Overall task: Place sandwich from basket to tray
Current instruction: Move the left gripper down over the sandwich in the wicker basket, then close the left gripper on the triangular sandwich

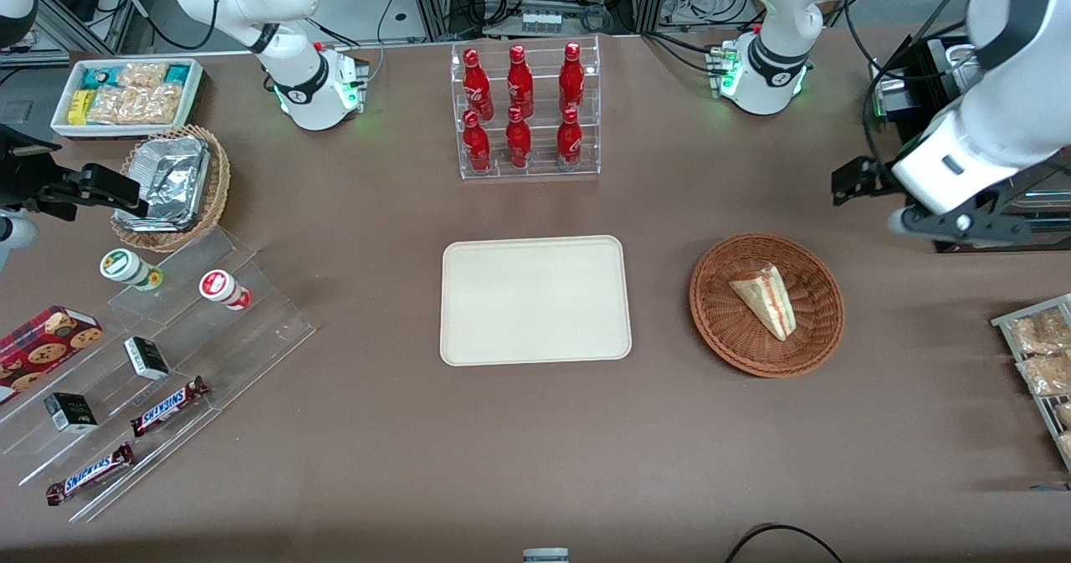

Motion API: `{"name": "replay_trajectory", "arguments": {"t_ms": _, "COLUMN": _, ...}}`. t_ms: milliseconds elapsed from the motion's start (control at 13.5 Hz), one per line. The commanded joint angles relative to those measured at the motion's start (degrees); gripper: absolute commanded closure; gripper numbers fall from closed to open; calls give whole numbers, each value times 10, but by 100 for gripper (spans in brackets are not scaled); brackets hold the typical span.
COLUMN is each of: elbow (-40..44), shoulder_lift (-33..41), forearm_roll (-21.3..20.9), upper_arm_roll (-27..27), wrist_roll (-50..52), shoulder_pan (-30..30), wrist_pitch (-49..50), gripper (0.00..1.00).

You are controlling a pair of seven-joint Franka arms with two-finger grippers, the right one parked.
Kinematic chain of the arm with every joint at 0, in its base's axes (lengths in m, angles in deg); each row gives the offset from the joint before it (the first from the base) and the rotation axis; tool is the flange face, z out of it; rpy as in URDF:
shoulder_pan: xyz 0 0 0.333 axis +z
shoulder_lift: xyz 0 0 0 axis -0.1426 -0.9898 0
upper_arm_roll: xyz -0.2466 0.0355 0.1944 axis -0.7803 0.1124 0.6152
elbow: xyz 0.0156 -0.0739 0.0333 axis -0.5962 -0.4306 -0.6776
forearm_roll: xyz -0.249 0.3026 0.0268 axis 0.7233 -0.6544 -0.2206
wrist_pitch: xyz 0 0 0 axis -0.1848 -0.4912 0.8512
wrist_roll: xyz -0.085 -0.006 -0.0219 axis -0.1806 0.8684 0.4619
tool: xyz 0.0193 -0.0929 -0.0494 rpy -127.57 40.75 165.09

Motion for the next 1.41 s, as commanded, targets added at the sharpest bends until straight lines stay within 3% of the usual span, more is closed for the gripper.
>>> {"name": "replay_trajectory", "arguments": {"t_ms": 0, "elbow": -122, "shoulder_lift": 41, "forearm_roll": 7, "upper_arm_roll": -5, "wrist_roll": 5, "shoulder_pan": 2, "wrist_pitch": -107, "gripper": 0}}
{"name": "replay_trajectory", "arguments": {"t_ms": 444, "elbow": -290, "shoulder_lift": 44, "forearm_roll": 7, "upper_arm_roll": -6, "wrist_roll": 83, "shoulder_pan": 0, "wrist_pitch": -340, "gripper": 0}}
{"name": "replay_trajectory", "arguments": {"t_ms": 963, "elbow": -346, "shoulder_lift": 7, "forearm_roll": 7, "upper_arm_roll": -9, "wrist_roll": 402, "shoulder_pan": -12, "wrist_pitch": -483, "gripper": 0}}
{"name": "replay_trajectory", "arguments": {"t_ms": 1333, "elbow": -355, "shoulder_lift": -41, "forearm_roll": 7, "upper_arm_roll": -9, "wrist_roll": 530, "shoulder_pan": -13, "wrist_pitch": -521, "gripper": 0}}
